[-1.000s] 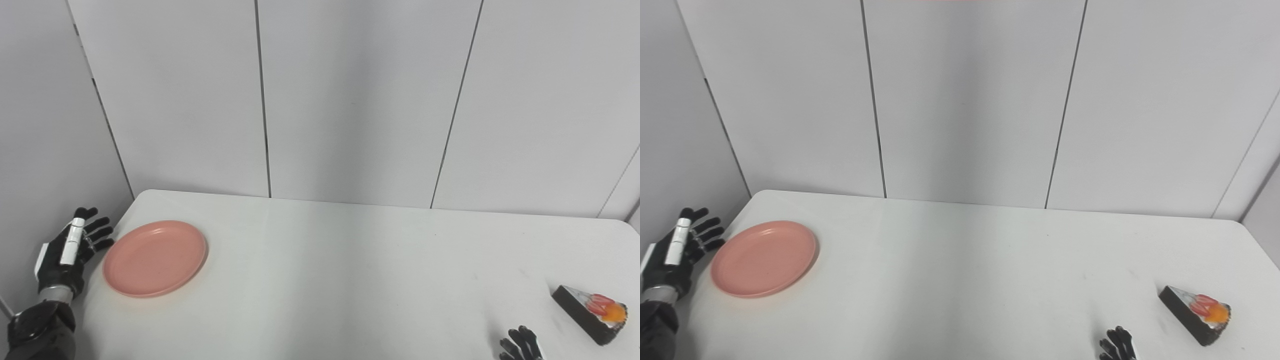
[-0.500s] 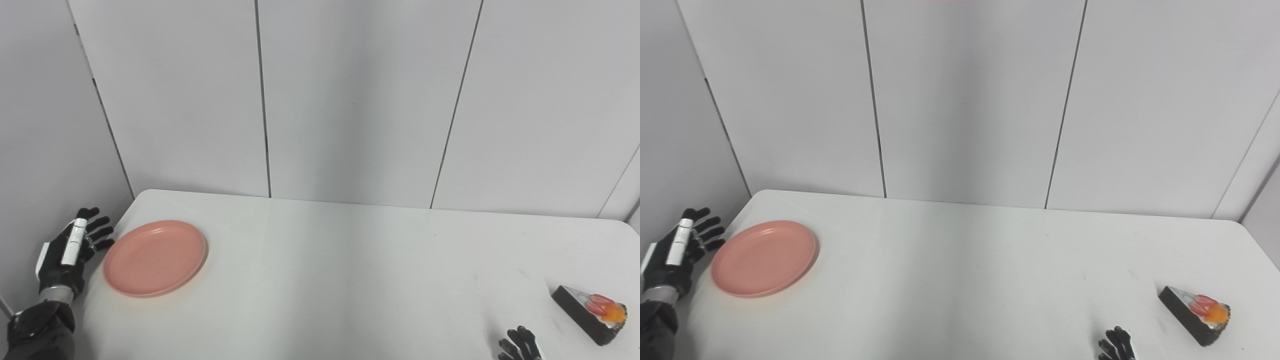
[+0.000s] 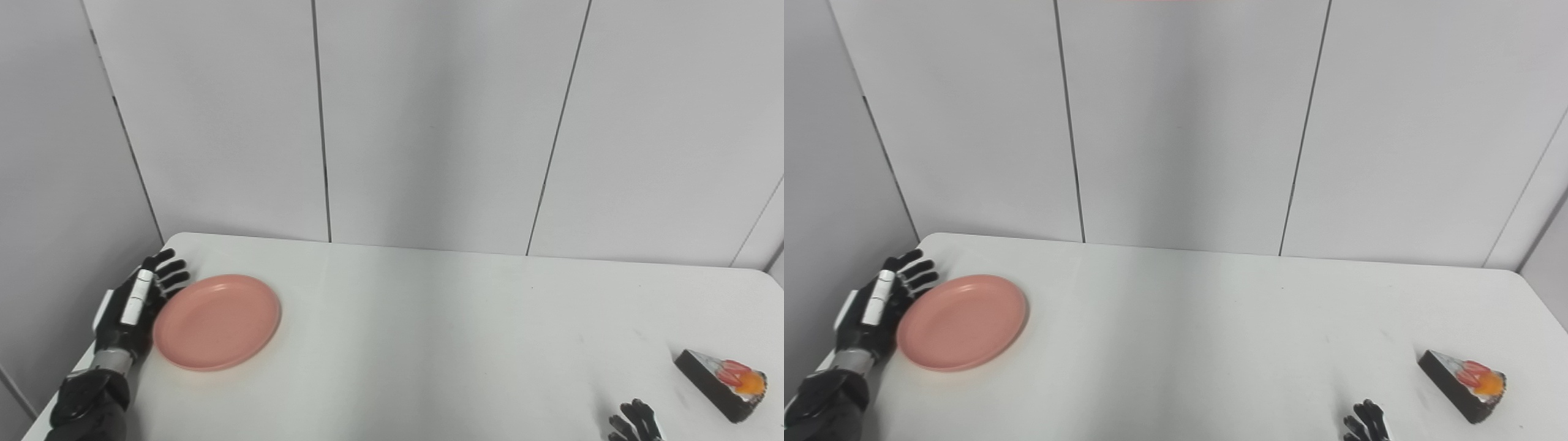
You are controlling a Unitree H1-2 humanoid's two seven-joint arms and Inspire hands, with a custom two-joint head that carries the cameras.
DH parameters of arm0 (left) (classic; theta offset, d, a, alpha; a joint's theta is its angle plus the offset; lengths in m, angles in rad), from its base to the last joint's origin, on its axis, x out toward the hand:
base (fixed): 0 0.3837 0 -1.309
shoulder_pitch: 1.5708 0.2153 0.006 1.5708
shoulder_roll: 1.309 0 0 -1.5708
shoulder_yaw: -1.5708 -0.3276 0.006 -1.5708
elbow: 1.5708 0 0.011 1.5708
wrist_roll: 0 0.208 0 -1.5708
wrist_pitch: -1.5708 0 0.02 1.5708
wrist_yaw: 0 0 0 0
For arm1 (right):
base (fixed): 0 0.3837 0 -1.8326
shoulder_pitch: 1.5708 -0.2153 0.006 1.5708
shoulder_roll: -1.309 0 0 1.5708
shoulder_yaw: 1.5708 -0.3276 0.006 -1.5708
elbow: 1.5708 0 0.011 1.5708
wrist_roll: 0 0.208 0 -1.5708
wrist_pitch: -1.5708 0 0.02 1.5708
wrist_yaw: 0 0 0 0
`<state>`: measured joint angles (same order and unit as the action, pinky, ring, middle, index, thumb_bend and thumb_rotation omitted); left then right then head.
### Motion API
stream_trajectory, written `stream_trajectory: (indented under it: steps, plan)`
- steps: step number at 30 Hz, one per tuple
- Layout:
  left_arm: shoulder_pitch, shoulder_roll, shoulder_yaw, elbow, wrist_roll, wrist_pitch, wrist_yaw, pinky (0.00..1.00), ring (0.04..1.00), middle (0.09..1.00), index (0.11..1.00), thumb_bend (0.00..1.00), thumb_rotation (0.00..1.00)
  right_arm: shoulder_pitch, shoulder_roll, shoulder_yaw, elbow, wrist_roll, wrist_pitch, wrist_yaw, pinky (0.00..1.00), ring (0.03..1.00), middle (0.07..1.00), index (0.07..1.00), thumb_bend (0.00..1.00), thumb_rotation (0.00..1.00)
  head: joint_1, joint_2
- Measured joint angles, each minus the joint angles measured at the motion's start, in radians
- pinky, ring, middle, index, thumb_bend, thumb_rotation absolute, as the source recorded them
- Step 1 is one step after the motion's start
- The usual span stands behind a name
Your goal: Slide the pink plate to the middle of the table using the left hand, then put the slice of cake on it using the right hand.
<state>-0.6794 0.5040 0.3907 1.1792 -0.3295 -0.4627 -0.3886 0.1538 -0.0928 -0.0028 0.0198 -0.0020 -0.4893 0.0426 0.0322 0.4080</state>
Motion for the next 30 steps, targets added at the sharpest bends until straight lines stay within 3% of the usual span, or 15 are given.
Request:
stream_trajectory:
  steps: [6,11,20,24,30]
  plan:
    - [0.008,-0.001,0.007,-0.016,-0.002,0.005,-0.020,0.62,0.713,0.731,0.726,0.90,0.71,0.001,0.000,0.000,-0.001,-0.008,0.000,-0.005,0.86,0.876,0.915,0.933,0.79,0.93,-0.002,0.000]
    - [0.010,-0.003,0.007,-0.021,-0.002,0.005,-0.025,0.62,0.707,0.731,0.728,0.94,0.70,0.001,0.000,0.001,-0.002,-0.013,0.000,-0.007,0.86,0.879,0.918,0.934,0.78,0.92,-0.005,-0.002]
    - [0.034,-0.035,-0.012,-0.099,-0.002,0.007,-0.022,0.66,0.739,0.756,0.727,0.88,0.73,0.002,0.000,0.002,-0.004,-0.022,0.000,-0.012,0.86,0.872,0.912,0.927,0.79,0.91,-0.017,0.006]
    - [0.057,-0.060,-0.026,-0.165,-0.002,0.008,-0.018,0.63,0.731,0.757,0.719,0.86,0.72,0.004,0.000,0.002,-0.005,-0.022,0.000,-0.012,0.85,0.868,0.911,0.926,0.80,0.91,-0.023,0.009]
    - [0.100,-0.138,-0.033,-0.320,-0.012,0.053,0.048,0.69,0.758,0.792,0.732,0.83,0.71,0.005,0.000,0.004,-0.006,-0.034,0.000,-0.019,0.84,0.868,0.910,0.926,0.81,0.91,-0.026,0.012]
